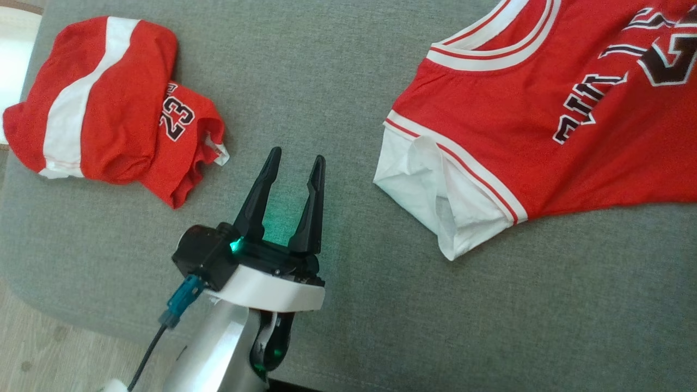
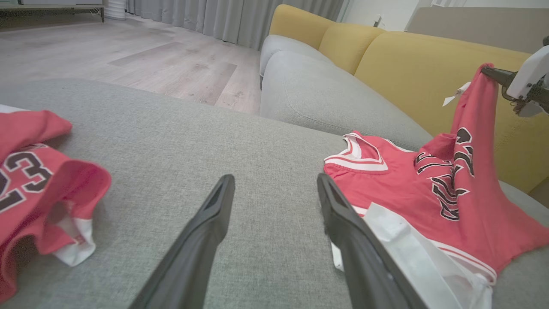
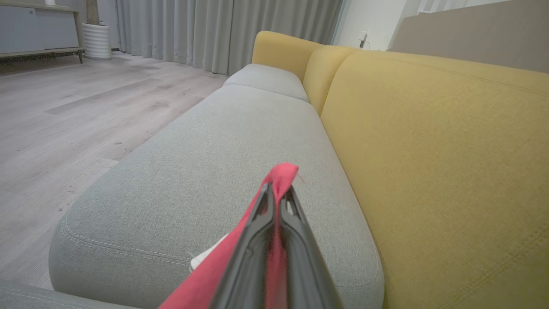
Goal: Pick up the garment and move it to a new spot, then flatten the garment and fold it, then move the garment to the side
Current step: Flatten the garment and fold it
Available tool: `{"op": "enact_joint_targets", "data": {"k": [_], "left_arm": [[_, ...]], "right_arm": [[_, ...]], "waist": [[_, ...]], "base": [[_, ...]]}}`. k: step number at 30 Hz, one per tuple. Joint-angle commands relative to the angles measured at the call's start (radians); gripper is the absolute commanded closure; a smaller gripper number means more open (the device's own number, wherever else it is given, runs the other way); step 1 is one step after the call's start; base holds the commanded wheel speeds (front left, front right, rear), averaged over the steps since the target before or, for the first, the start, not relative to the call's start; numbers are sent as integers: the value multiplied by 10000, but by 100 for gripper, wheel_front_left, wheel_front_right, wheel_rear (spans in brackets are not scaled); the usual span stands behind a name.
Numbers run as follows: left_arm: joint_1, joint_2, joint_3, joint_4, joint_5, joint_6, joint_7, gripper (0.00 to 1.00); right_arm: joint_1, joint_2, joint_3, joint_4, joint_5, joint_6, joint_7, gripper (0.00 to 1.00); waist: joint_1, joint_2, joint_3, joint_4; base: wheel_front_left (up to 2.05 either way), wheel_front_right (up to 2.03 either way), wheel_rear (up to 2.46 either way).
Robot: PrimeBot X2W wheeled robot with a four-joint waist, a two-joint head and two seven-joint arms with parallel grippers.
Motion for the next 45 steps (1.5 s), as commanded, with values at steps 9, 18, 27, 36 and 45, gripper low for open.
{"op": "enact_joint_targets", "data": {"k": [9, 18, 27, 36, 45], "left_arm": [[101, 70, 314, -236, -16, 35, -80, 0], [248, 70, 688, -140, 223, 31, -80, 0], [673, 70, 1503, -142, 490, -23, -80, 0], [1086, 70, 2067, -61, 610, -39, -80, 0], [1469, 70, 2358, 4, 491, -54, -80, 0]], "right_arm": [[-105, 316, -1096, -144, -620, 65, -248, 0], [1001, 1220, -1725, 362, -406, 65, -666, 0], [3263, 2584, -862, -668, 990, 65, -926, 0], [7000, 3560, 430, -3908, 3625, 65, -929, 0], [10928, 4334, 485, -7098, 4114, 65, -930, 0]], "waist": [[0, 0, -218, -72], [0, 0, -1226, -805], [0, 0, -2499, -1936], [0, 0, -3357, -2984], [0, 0, -3693, -3394]], "base": [[0, 0, 0], [0, 0, 0], [0, 0, 0], [0, 0, 0], [0, 0, 0]]}}
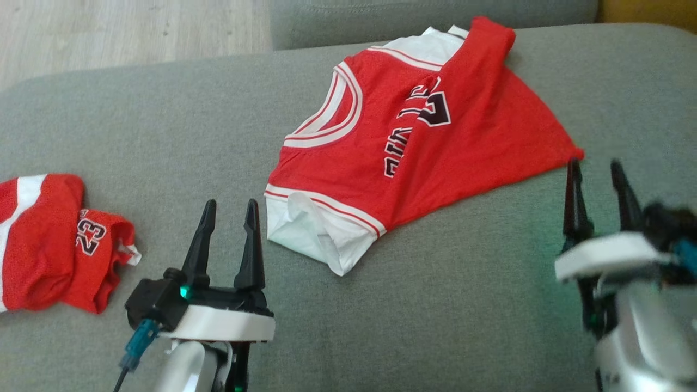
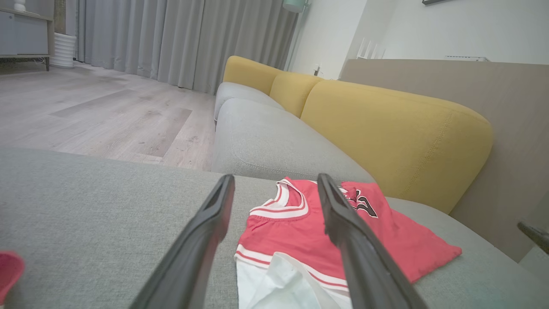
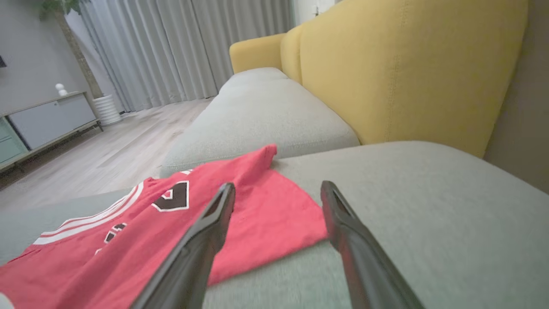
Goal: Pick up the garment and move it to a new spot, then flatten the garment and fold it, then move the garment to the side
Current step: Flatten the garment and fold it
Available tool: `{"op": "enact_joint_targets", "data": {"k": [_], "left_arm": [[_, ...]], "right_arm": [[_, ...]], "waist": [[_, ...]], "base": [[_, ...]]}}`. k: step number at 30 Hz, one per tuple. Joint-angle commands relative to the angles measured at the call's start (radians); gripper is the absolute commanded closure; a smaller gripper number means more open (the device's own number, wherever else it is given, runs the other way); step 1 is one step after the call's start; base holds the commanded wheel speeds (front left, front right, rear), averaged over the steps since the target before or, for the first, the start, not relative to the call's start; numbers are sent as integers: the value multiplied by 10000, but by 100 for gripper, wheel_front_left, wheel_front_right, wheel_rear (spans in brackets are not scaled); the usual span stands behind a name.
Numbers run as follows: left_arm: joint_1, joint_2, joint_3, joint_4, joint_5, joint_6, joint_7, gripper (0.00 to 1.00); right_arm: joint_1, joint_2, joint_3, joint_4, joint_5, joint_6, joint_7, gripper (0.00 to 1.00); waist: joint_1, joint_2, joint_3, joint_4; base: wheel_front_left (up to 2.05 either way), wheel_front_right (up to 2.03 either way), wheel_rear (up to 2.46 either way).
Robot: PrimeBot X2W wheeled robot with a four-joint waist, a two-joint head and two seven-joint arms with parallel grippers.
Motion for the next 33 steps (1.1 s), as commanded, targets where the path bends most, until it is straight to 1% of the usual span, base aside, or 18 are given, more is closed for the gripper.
{"op": "enact_joint_targets", "data": {"k": [1, 4, 7, 12, 16, 19, 23, 24, 25, 27, 31, 33], "left_arm": [[-140, 58, 399, -274, -27, -45, -80, 0], [-41, 58, 463, -180, 16, -78, -80, 0], [27, 58, 527, -146, 96, -103, -80, 0], [-98, 58, 500, -277, 244, -178, -80, 0], [-447, 58, 196, -80, 527, -217, -80, 0], [-813, 58, -221, 678, 871, -142, -80, 0], [-1482, 58, -776, 2060, 1140, 3, -76, 0], [-1852, 58, -971, 2648, 1257, 103, 21, 0], [-2014, 58, -1043, 2898, 1250, 127, 86, 0], [-2301, 58, -1133, 3341, 1247, 250, 267, 0], [-2865, 77, -1038, 4060, 1397, 691, 436, 0], [-3092, 81, -972, 4310, 1348, 780, 521, 0]], "right_arm": [[-44, 108, 148, -459, 68, 65, -106, 0], [910, 318, 31, -1097, 123, 65, -106, 0], [1400, 404, -63, -1510, 134, 65, -106, 0], [1520, 436, 18, -1934, 250, 65, -106, 0], [1521, 439, 15, -2072, 352, 65, -106, 0], [1555, 440, 25, -2072, 448, 65, -106, 0], [1607, 440, 65, -1973, 565, 65, -106, 0], [1611, 441, 77, -1936, 559, 65, -106, 0], [1607, 441, 78, -1922, 553, 65, -106, 0], [1589, 441, 67, -1906, 546, 65, -106, 0], [1533, 441, 89, -1887, 552, 65, -106, 0], [1524, 441, 128, -1866, 577, 65, -106, 0]], "waist": [[1, -1, -66, -51], [1, -1, -154, -130], [1, -1, -207, -258], [1, -1, -110, -518], [1, -1, 75, -616], [1, -1, 210, -643], [1, -1, 327, -650], [1, -1, 388, -653], [1, -1, 407, -653], [1, -1, 453, -660], [1, -1, 553, -695], [1, -1, 592, -721]], "base": [[0, 0, 0], [0, 0, 0], [0, 0, 0], [0, 0, 0], [0, 0, 0], [0, 0, 0], [0, 0, 0], [0, 0, 0], [0, 0, 0], [0, 0, 0], [0, 0, 0], [0, 0, 0]]}}
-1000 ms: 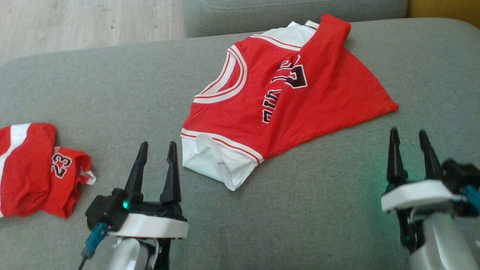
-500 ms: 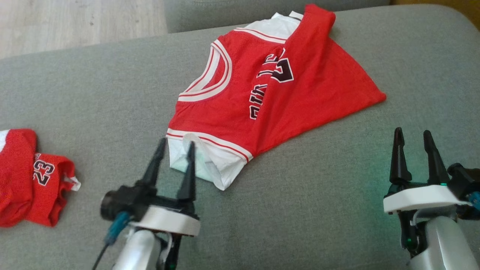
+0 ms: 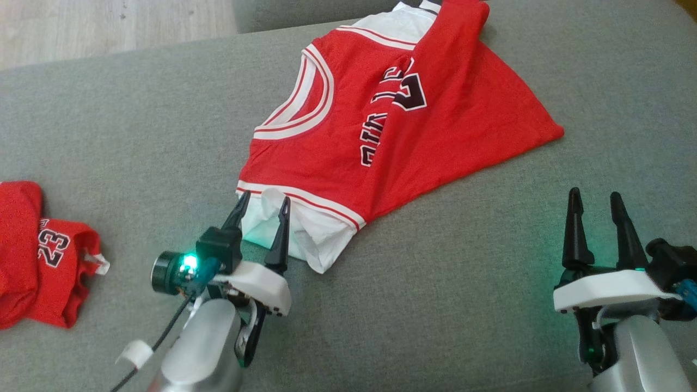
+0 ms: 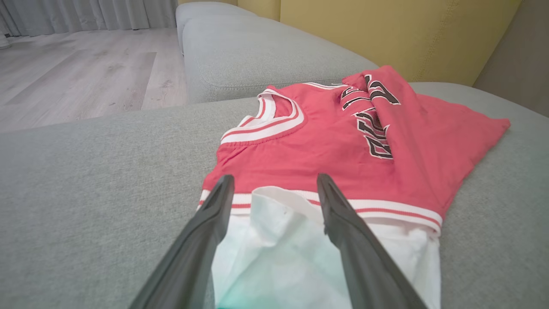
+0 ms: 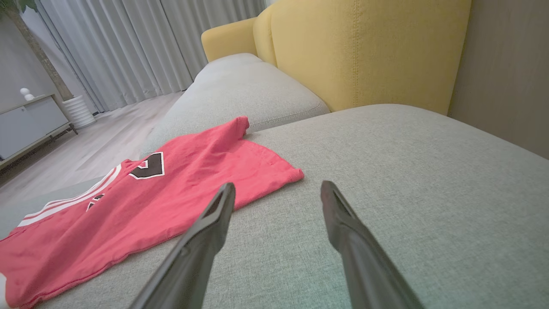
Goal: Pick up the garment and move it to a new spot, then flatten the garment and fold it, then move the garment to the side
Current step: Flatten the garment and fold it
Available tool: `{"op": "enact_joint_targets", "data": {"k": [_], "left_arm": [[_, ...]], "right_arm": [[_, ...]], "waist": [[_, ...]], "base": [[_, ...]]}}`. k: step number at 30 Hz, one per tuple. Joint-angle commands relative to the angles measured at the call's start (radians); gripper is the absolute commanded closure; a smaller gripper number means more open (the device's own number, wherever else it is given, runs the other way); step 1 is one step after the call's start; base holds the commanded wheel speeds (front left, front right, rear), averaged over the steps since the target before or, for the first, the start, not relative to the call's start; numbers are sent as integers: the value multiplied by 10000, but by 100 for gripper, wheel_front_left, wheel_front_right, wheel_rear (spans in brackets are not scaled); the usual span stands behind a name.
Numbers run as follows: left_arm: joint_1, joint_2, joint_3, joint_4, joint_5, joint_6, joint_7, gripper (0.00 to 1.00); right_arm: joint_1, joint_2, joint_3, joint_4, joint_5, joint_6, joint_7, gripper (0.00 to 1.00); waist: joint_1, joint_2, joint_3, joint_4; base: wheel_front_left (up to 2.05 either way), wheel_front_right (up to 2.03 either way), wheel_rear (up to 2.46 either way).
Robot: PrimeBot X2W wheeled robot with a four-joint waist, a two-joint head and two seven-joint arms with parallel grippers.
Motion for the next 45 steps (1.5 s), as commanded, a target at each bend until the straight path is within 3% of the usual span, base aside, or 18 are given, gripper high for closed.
{"op": "enact_joint_targets", "data": {"k": [1, 11, 29, 30, 32, 45], "left_arm": [[-546, 94, 382, -46, -25, 80, 128, 0], [-1019, 328, 357, 666, 120, 567, 722, 0], [-886, 413, -66, 759, 67, 431, 1104, 0], [-883, 421, -83, 756, 56, 421, 1137, 53], [-879, 437, -108, 741, 35, 415, 1170, 99], [-733, 496, -53, 414, -166, 580, 531, 100]], "right_arm": [[-258, -23, 281, -234, 78, 65, -106, 0], [-323, -22, 339, -112, 533, 65, -107, 0], [-376, -22, 252, 51, 538, 65, -107, 0], [-383, -22, 250, 59, 536, 65, -107, 0], [-399, -22, 245, 72, 531, 65, -107, 0], [-448, -22, 57, 62, 350, 65, -107, 0]], "waist": [[-1, -1, 40, -30], [-1, -1, 97, -116], [-1, -1, -27, -37], [-1, -1, -25, -41], [-1, -1, -23, -48], [-1, -1, -312, 271]], "base": [[0, 0, 0], [0, 0, 0], [0, 0, 0], [0, 0, 0], [0, 0, 0], [0, 0, 0]]}}
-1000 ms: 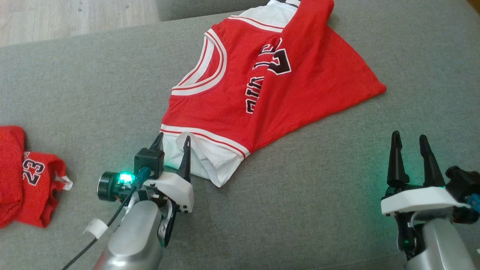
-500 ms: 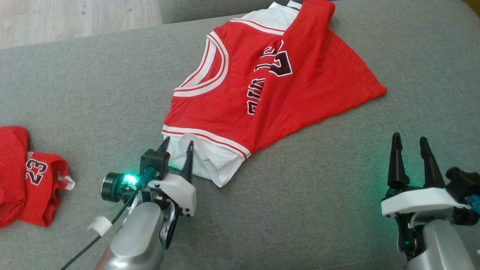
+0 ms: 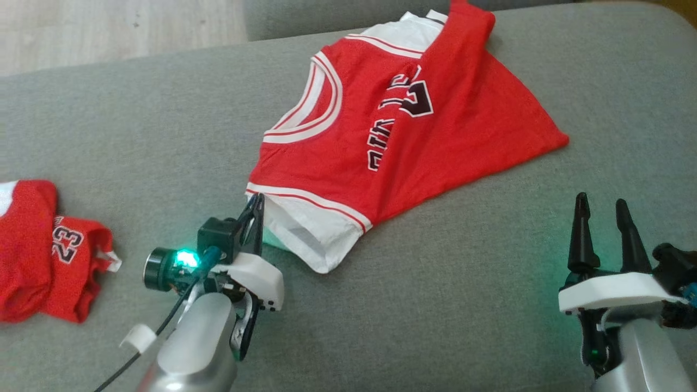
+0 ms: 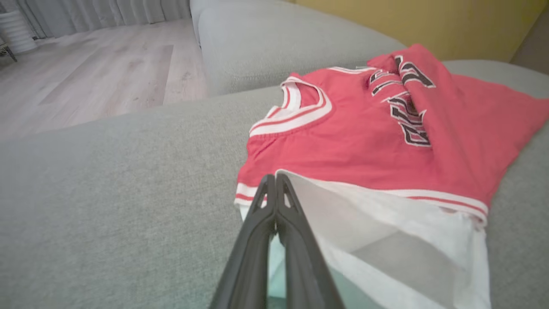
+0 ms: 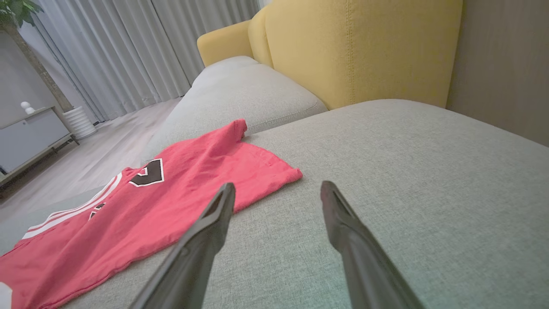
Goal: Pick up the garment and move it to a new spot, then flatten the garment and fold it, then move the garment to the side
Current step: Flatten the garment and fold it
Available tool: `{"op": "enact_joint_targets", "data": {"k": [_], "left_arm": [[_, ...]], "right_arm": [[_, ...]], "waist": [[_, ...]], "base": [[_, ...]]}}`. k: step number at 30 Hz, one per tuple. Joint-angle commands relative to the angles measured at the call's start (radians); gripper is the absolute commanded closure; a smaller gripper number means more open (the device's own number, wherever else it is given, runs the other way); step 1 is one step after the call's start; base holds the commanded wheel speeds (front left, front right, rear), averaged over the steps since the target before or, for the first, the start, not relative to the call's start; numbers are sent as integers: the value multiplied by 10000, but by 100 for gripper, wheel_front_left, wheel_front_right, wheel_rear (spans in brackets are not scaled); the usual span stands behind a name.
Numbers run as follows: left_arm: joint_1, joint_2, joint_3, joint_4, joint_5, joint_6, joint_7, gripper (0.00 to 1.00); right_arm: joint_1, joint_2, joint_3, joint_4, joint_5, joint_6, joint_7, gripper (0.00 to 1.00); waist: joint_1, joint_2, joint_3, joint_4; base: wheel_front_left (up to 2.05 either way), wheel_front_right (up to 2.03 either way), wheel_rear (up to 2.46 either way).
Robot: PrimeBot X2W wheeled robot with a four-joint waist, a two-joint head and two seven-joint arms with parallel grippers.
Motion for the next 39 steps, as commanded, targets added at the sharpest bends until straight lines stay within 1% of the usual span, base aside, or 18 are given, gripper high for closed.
{"op": "enact_joint_targets", "data": {"k": [1, 7, 11, 12, 19, 26, 30, 36, 37, 38, 39], "left_arm": [[-150, 256, 345, -371, -91, 83, -241, 100], [241, 316, 503, -978, -273, 128, -845, 100], [598, 305, 520, -1553, -358, 51, -1057, 100], [598, 305, 520, -1553, -358, 51, -1057, 100], [1090, 186, 200, -2426, -276, -216, -1169, 100], [1134, 18, -180, -2902, -98, -382, -1184, 100], [1135, -50, -228, -3064, -93, -388, -1186, 100], [1073, -107, -209, -3187, -68, -409, -1187, 100], [1066, -112, -191, -3192, -63, -406, -1187, 100], [1064, -117, -170, -3194, -58, -402, -1187, 100], [1063, -121, -142, -3193, -56, -400, -1187, 100]], "right_arm": [[-431, -24, 192, -285, -117, 65, -107, 0], [-642, -24, -257, -94, -475, 65, -107, 0], [-1210, -24, -773, 889, -673, 65, -35, 0], [-1210, -24, -773, 889, -673, 65, -35, 0], [-2902, -55, -2256, 3232, -1213, 65, 927, 0], [-4333, -386, -4103, 5294, -2469, 65, 1284, 0], [-4938, -494, -5014, 6008, -3264, 65, 1176, 0], [-5453, -572, -5901, 6826, -4124, 65, 1175, 0], [-5511, -571, -5953, 6951, -4252, 65, 1201, 3], [-5577, -562, -5979, 7074, -4352, 65, 1215, 78], [-5643, -547, -5977, 7186, -4438, 65, 1201, 100]], "waist": [[0, 0, -105, 146], [0, 0, -277, 736], [0, 0, -300, 1141], [0, 0, -300, 1141], [0, 0, -128, 1798], [0, 0, 206, 2146], [0, 0, 396, 2265], [0, 0, 581, 2393], [0, 0, 595, 2397], [0, 0, 597, 2394], [0, 0, 589, 2382]], "base": [[0, 0, 0], [0, 0, 0], [0, 0, 0], [0, 0, 0], [0, 0, 0], [0, 0, 0], [0, 0, 0], [0, 0, 0], [0, 0, 0], [0, 0, 0], [0, 0, 0]]}}
